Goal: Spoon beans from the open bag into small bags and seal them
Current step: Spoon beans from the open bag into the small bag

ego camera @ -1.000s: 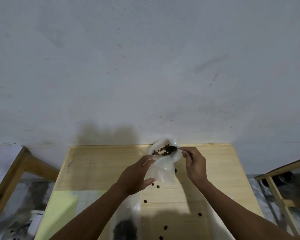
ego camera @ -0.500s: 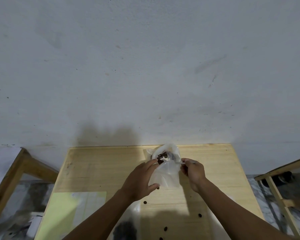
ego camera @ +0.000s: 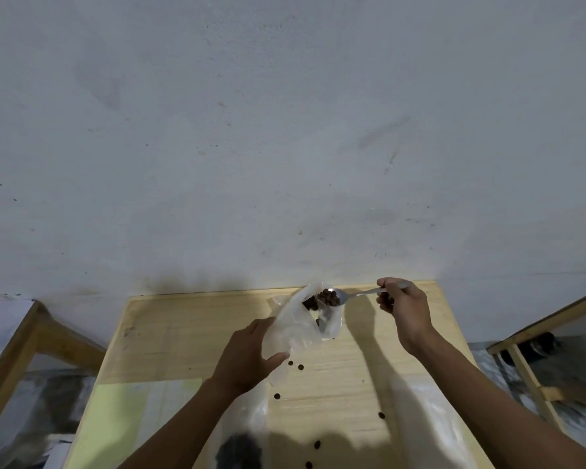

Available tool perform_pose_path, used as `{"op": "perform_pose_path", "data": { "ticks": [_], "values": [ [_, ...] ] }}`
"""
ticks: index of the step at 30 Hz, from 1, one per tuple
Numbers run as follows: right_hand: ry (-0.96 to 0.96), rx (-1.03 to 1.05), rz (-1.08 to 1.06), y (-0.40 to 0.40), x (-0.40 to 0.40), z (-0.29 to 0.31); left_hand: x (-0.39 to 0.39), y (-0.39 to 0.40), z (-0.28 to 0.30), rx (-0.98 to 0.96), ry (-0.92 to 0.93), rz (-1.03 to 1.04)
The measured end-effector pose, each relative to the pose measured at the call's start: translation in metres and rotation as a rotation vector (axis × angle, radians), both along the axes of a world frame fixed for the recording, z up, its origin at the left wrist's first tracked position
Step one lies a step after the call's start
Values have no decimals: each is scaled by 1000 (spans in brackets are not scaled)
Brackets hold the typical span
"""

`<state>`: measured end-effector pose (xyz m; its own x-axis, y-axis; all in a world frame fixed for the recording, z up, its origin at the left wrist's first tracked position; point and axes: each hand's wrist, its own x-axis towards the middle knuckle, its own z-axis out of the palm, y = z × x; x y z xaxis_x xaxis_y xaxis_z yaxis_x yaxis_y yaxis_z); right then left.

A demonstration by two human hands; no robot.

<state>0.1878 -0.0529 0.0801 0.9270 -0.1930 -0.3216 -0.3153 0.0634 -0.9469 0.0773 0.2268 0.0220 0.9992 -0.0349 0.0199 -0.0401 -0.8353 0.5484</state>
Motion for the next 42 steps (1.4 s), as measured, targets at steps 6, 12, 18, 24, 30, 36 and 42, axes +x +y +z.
{"op": "perform_pose_path", "data": {
  "ticks": [6, 12, 18, 24, 30, 36, 42],
  "values": [
    [-144, -106, 159, 8, -15, 33, 4, -10, 8, -17, 30, 30],
    [-310, -332, 388, 20, -30, 42, 6, -19, 18, -64, 26, 39],
    [-475, -394, 419, 22, -27, 61, 9, -18, 22, -102, 5, 54],
    [-440, -359, 211, 10, -13, 51, 6, -16, 23, -156, 24, 70],
    [-268, -445, 272, 8, -25, -19, 2, -16, 3, -66, -22, -88],
    [-322, -463, 285, 24, -36, -56, 13, -19, -2, -8, 22, -234],
    [-223, -341, 133, 42, -30, -72, 22, -21, -1, -69, 127, -278]
  ]
}}
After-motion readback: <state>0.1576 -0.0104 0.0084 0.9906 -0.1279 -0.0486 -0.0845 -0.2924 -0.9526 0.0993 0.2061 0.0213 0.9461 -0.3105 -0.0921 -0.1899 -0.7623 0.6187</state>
